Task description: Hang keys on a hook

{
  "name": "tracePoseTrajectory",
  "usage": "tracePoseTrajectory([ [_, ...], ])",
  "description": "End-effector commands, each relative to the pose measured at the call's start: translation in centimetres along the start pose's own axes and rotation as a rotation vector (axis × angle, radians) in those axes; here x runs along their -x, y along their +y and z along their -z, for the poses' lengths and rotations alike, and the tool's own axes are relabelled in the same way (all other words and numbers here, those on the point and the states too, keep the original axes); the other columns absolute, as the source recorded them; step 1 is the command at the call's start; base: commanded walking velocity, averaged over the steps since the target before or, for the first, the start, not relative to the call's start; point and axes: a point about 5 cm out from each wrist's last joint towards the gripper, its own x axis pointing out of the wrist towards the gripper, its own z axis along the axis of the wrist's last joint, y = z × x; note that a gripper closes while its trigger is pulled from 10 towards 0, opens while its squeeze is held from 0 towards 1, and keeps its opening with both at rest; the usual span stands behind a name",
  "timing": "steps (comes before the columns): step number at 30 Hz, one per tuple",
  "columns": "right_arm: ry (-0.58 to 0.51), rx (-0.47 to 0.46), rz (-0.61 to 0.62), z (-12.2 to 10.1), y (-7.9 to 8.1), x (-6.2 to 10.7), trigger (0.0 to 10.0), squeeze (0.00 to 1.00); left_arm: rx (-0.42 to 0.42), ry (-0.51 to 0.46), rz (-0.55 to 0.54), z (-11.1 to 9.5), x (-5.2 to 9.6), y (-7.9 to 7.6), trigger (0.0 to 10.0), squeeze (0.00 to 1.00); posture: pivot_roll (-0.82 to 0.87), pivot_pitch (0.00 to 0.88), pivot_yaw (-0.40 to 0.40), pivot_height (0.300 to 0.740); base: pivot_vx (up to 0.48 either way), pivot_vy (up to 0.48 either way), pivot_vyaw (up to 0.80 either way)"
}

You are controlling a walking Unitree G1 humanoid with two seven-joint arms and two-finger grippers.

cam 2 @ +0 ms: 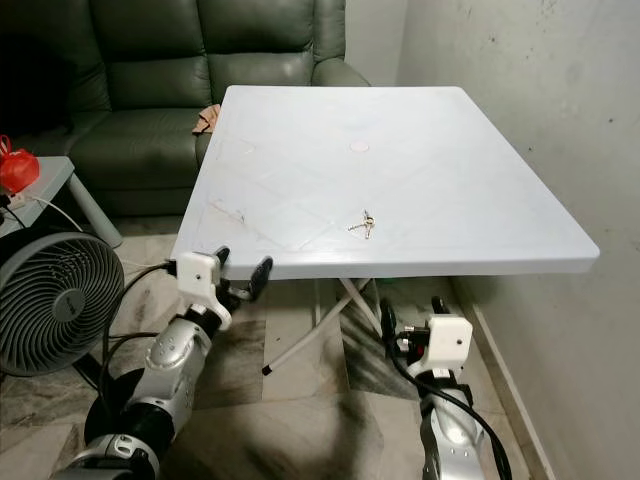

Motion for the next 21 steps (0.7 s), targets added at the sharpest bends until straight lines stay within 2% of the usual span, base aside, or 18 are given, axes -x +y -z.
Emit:
tracePoseTrajectory([
  [1,-0.037,-0.006,0.008,-1.4,0.1,-0.7,10.0,0.00,0.010,-0.036,-0.043,-1.6,-0.7,1.1,10.0,0.00,-0.06,0.000,0.016,0.740,0.000,0.000,0.00],
  [4,-0.056,0.025,0.028,-2.8,-0.2,-1.1,10.0,0.00,0.026,-0.099,-0.070,-3.6,-1.1,1.9,10.0,0.00,-0.06,0.000,0.017,0.740,0.000,0.000,0.00],
  [7,-0.069,0.036,0.034,-3.7,-0.1,-1.0,10.0,0.00,0.013,-0.127,-0.058,-4.5,-1.0,1.9,10.0,0.00,-0.06,0.000,0.017,0.740,0.000,0.000,0.00],
  [9,-0.085,0.076,0.049,-4.8,-0.1,-0.8,10.0,0.00,0.017,-0.151,-0.045,-5.4,-0.6,1.9,10.0,0.00,-0.06,0.000,0.018,0.740,0.000,0.000,0.00],
  [13,-0.089,0.109,0.022,-5.1,0.3,0.0,10.0,0.00,0.041,-0.148,-0.047,-5.5,0.4,2.3,10.0,0.00,-0.07,0.000,0.017,0.740,0.000,0.000,0.00],
  [15,-0.073,0.098,0.014,-5.0,0.6,0.5,10.0,0.00,0.036,-0.137,-0.054,-5.3,1.1,2.5,10.0,0.00,-0.07,0.000,0.015,0.740,0.000,0.000,0.00],
  [18,-0.034,0.089,0.018,-4.4,0.8,1.2,10.0,0.00,0.013,-0.088,-0.078,-4.3,2.0,2.8,10.0,0.00,-0.06,0.000,0.009,0.740,0.000,0.000,0.00],
  [21,-0.020,0.092,0.014,-4.5,1.0,1.3,10.0,0.00,0.017,-0.074,-0.079,-4.2,2.2,2.7,10.0,0.00,-0.06,0.000,0.009,0.740,0.000,0.000,0.00],
])
